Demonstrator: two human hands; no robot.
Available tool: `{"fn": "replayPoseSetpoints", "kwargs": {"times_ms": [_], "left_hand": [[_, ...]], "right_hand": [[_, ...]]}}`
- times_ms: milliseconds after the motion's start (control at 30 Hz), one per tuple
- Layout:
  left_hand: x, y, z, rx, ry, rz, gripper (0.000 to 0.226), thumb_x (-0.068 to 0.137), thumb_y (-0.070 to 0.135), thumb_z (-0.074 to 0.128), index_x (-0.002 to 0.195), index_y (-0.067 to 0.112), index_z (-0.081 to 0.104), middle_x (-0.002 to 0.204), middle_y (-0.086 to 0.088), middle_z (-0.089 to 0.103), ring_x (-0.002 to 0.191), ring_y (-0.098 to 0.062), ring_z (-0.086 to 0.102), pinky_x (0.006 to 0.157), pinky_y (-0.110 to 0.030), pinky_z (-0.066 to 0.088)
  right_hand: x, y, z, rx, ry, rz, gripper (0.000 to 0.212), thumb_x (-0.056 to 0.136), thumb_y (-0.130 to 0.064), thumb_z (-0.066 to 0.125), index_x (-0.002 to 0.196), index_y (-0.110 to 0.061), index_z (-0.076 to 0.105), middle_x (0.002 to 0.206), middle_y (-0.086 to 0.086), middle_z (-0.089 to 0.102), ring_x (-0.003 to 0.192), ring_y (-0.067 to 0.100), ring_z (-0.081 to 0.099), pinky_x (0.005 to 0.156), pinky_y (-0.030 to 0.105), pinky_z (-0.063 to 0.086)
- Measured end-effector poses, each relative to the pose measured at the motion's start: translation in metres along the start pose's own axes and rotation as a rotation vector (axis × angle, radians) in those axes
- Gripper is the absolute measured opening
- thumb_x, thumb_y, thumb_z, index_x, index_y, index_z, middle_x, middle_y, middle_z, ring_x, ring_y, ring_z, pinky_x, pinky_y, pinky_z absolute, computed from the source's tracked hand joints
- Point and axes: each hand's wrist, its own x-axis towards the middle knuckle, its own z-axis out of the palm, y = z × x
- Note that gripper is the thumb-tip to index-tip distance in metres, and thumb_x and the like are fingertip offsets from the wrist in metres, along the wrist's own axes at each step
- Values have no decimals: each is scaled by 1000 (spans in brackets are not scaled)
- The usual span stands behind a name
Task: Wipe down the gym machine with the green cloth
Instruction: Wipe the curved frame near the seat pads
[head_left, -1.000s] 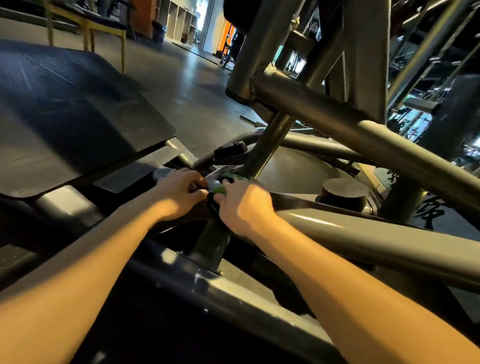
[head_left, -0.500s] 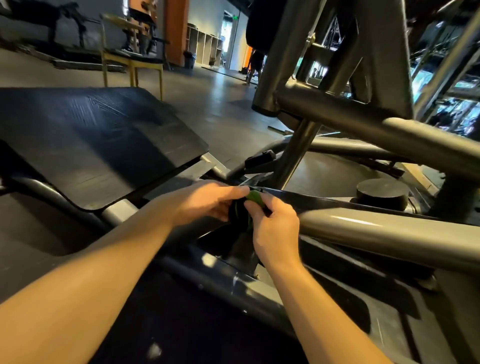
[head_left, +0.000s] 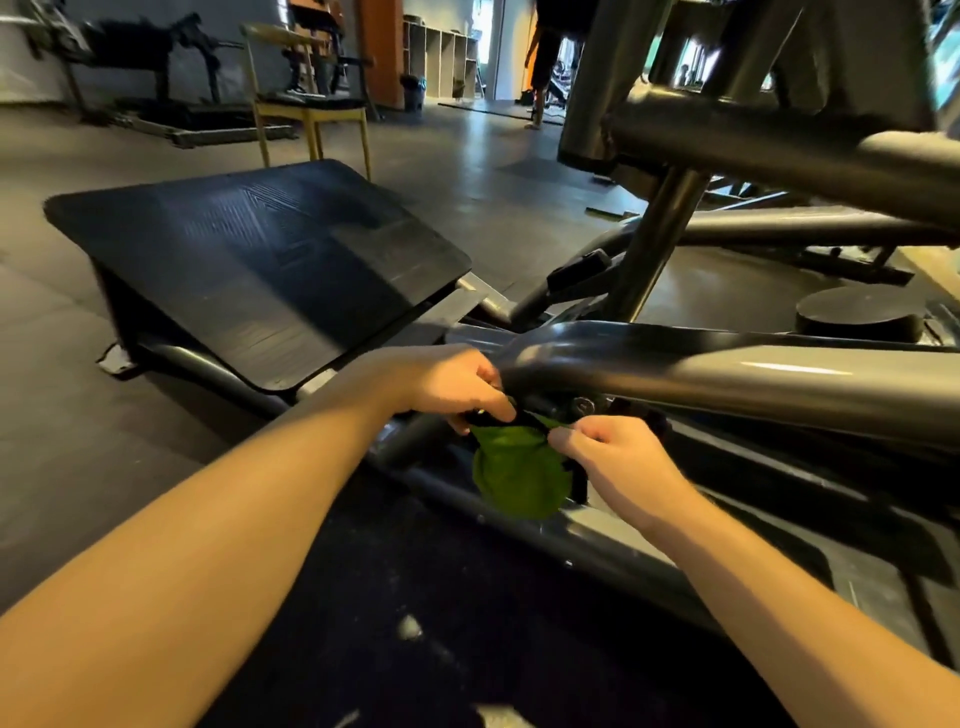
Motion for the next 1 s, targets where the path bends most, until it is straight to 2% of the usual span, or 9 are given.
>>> {"fn": "replayPoseSetpoints", "kwargs": {"times_ms": [67, 167, 267, 333, 433, 633, 767, 867, 1000], "left_hand": [[2, -4, 4, 50, -47, -66, 11, 91, 26, 72, 95, 15, 70, 95, -7, 71, 81, -15, 72, 66, -23, 56], [-3, 1, 13, 137, -96, -150, 25, 96, 15, 64, 120, 6, 62, 106, -13, 72, 81, -14, 74, 66, -24, 59], [-8, 4, 17, 221, -129, -115, 47, 96, 14, 64, 142, 18, 54, 127, -6, 65, 101, -14, 68, 83, -26, 55], [-11, 12, 22, 209, -111, -34, 48, 95, 16, 61, 142, 27, 58, 129, 3, 62, 112, -15, 61, 92, -26, 48], [-13, 21, 35, 47, -152, 11, 31, 96, 23, 63, 127, 24, 68, 117, 3, 69, 107, -12, 64, 90, -25, 50], [-9, 17, 41, 239, -161, -4, 16, 92, 41, 70, 103, 29, 72, 98, 7, 70, 91, -10, 64, 79, -30, 46], [-8, 12, 35, 114, -75, -56, 21, 94, 40, 65, 111, 27, 68, 110, 0, 68, 102, -16, 65, 94, -37, 51], [-3, 10, 29, 128, 28, -58, 30, 93, 44, 66, 117, 25, 67, 112, -4, 66, 102, -20, 65, 97, -41, 51], [-4, 9, 22, 185, -25, -19, 68, 82, 45, 80, 141, 23, 54, 124, 2, 64, 107, -13, 64, 93, -33, 53]], "right_hand": [[0, 3, 4, 98, -21, 20, 39, 94, -31, 67, 71, -1, 61, 65, 6, 49, 63, 17, 48, 62, 34, 38], [-1, 5, 8, 192, -45, 43, 30, 81, -41, 69, 62, -18, 63, 65, 6, 50, 64, 22, 47, 65, 41, 36], [-2, 9, 7, 267, -93, 80, 28, 83, -41, 67, 63, -23, 70, 66, 2, 60, 68, 22, 56, 68, 43, 42], [-4, 13, 6, 294, -108, 86, 33, 95, -31, 63, 64, -23, 71, 67, 0, 65, 68, 19, 61, 69, 41, 45], [-3, 17, 5, 383, -77, 114, 31, 98, -23, 61, 69, -19, 69, 67, 3, 65, 68, 21, 63, 69, 40, 46], [1, 21, -3, 148, -13, 85, 26, 76, -40, 84, 92, -24, 73, 88, -2, 75, 87, 17, 71, 81, 39, 57], [1, 21, -6, 79, -76, 86, 54, 73, -28, 91, 121, -33, 66, 111, -16, 70, 101, -2, 65, 82, 19, 53], [5, 27, -3, 79, -27, 98, 73, 74, -21, 91, 138, -30, 57, 127, -7, 64, 121, 11, 58, 89, 29, 56], [7, 27, 2, 125, 42, 163, 70, 77, -18, 88, 137, -29, 55, 126, 2, 61, 113, 16, 60, 77, 26, 57]]}}
